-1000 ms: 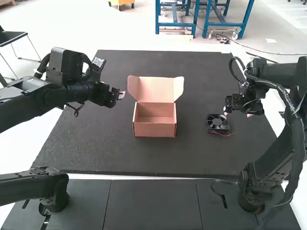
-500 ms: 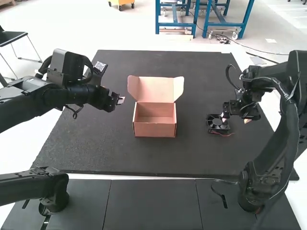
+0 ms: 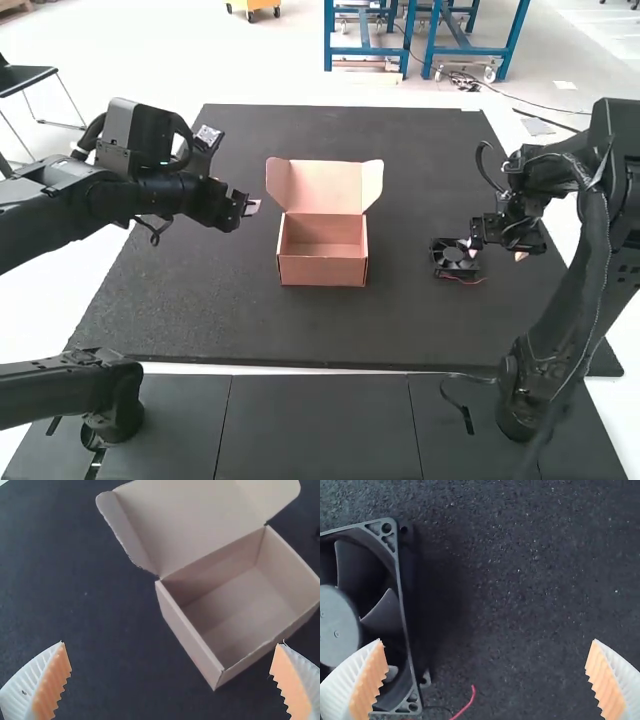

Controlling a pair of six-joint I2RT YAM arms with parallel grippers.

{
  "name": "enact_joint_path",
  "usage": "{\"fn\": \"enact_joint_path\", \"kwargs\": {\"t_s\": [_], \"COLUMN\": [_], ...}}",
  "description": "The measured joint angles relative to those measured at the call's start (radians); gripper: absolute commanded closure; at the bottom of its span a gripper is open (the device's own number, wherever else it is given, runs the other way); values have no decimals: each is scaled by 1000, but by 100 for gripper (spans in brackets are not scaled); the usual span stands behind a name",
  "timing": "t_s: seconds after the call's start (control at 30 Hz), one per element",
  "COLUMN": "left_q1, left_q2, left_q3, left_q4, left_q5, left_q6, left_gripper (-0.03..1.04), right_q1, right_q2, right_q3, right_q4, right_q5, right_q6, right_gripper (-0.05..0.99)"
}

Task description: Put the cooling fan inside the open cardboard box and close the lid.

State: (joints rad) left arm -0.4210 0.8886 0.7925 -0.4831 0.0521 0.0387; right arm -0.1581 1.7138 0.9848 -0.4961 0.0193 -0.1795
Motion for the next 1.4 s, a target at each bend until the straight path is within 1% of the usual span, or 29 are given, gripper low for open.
{"fn": "enact_joint_path", "kwargs": {"t_s": [0.57,0.97,1.07,1.1,1.13,1.17,1.3,1.37,1.4], "left_q1": [0,0,0,0,0,0,0,0,0], "left_q2": [-19,-19,-19,-19,-19,-19,-19,-19,-19], "left_q3": [4,4,4,4,4,4,4,4,4], "left_q4": [-14,-5,0,1,0,1,0,-3,-5], "left_q5": [0,0,0,0,0,0,0,0,0], "left_q6": [0,-1,-1,-1,-1,-1,-1,-1,-1], "left_gripper": [7,7,7,7,7,7,7,7,7], "right_q1": [-1,-1,-1,-1,-1,0,6,7,6], "right_q2": [75,119,120,121,124,125,134,137,140], "right_q3": [49,72,72,73,74,74,74,76,79], "right_q4": [-4,-76,-82,-82,-82,-82,-84,-87,-88], "right_q5": [8,3,-4,-10,-17,-29,-87,-118,-129], "right_q6": [-1,-10,-13,-15,-16,-16,-15,-15,-15], "right_gripper": [3,6,15,22,31,41,73,84,86]}}
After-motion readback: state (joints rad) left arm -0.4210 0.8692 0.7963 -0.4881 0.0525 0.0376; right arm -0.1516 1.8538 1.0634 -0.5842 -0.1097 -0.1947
